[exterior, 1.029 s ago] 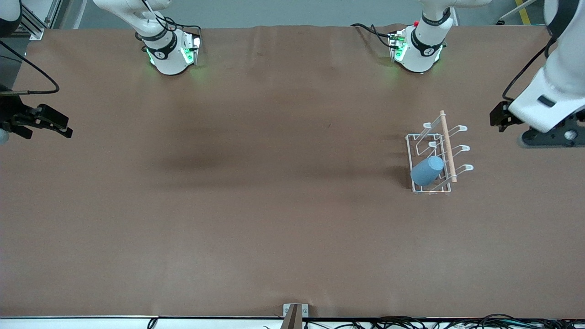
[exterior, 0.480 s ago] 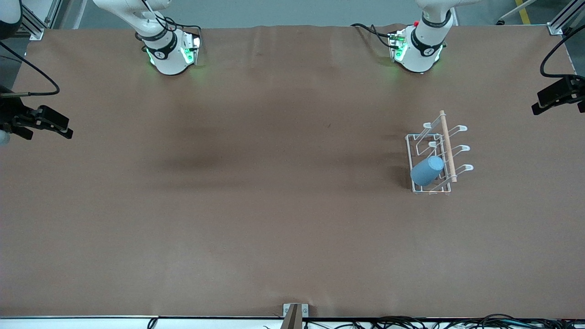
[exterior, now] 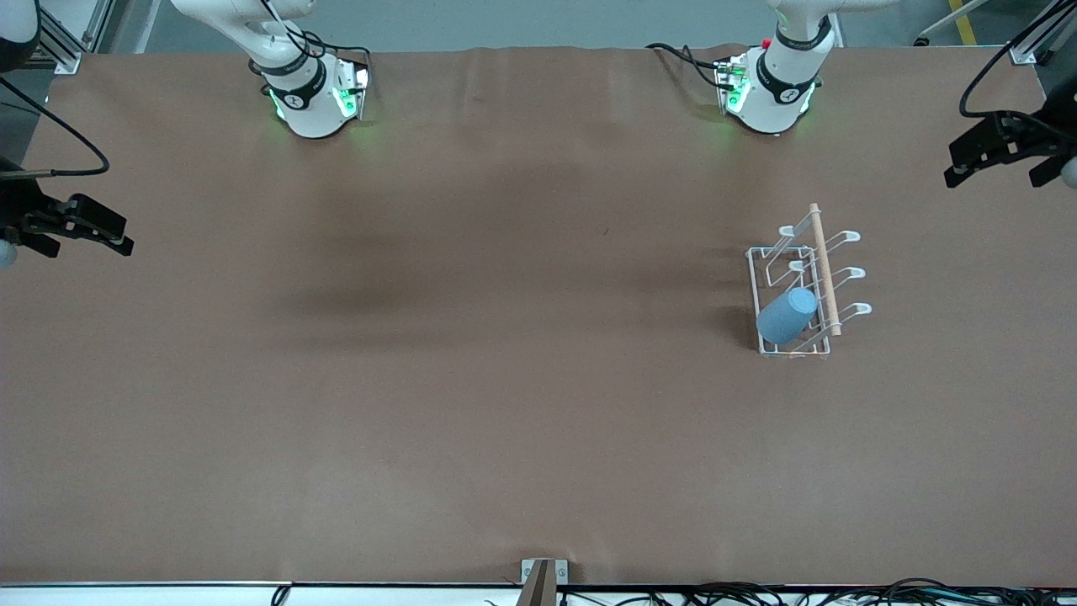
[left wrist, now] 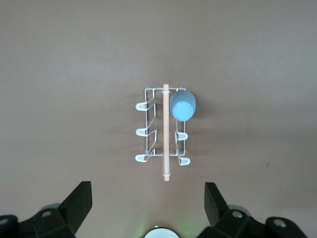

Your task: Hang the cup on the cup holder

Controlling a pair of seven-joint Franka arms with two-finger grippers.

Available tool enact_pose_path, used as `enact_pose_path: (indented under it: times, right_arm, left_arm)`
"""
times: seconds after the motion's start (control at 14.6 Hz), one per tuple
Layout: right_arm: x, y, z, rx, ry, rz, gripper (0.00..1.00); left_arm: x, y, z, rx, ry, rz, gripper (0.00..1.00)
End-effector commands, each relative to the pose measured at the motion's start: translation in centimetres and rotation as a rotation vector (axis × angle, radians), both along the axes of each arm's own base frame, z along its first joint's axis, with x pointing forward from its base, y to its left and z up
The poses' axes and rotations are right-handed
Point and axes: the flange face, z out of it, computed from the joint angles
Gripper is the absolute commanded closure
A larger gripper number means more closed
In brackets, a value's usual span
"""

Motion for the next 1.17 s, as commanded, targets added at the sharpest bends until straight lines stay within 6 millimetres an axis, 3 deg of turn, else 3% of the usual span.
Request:
enact_pose_path:
  times: [0.0, 0.34, 0.82, 1.1]
  right_arm:
    - [0.2, -0.2, 0.3, -0.018, -0.006, -0.012, 0.0]
    - [0.2, -0.2, 0.3, -0.018, -0.005, -0.01, 0.0]
    - [0.3, -0.3, 0.2, -0.018, -0.005, -0.009, 0.0]
    - [0.4, -0.3, 0.2, -0.019, -0.003, -0.009, 0.0]
  left_arm:
    - [-2.4, -1.1, -1.4, 0.007, -0.002, -0.051, 0.0]
    - [-3.4, -1.7, -2.2, 0.01, -0.022, -0.063, 0.0]
    - [-2.0, -3.1, -1.3, 0.009, -0.043, -0.055, 0.0]
    - [-1.9, -2.7, -1.3, 0.009, -0.043, -0.046, 0.0]
